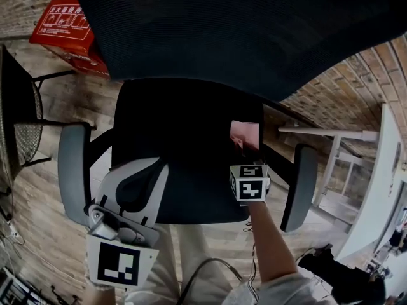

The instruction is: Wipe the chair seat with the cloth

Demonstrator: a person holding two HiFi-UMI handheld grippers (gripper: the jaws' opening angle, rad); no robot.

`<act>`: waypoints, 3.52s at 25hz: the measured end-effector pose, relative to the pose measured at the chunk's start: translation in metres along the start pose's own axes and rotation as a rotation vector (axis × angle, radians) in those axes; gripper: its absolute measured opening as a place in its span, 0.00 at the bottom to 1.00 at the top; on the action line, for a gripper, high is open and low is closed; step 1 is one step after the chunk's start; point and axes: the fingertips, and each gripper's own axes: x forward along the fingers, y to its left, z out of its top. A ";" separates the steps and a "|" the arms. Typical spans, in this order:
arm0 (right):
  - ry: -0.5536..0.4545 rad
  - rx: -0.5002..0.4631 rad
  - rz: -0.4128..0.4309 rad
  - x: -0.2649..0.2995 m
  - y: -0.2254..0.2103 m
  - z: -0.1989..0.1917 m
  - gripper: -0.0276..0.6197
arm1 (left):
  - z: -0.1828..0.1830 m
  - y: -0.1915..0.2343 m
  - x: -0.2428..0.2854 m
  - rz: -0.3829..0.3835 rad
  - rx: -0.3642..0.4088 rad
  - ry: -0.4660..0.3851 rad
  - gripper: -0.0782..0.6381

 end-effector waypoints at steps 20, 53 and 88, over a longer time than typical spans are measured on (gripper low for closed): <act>-0.039 -0.132 0.265 0.014 0.161 0.036 0.13 | -0.030 0.031 -0.048 0.081 -0.066 0.009 0.13; -0.077 -0.393 0.546 -0.026 0.321 0.039 0.13 | -0.036 0.038 -0.080 0.132 -0.070 0.016 0.13; 0.089 0.052 -0.045 -0.087 0.022 -0.129 0.13 | -0.004 -0.038 -0.010 -0.043 0.023 0.014 0.13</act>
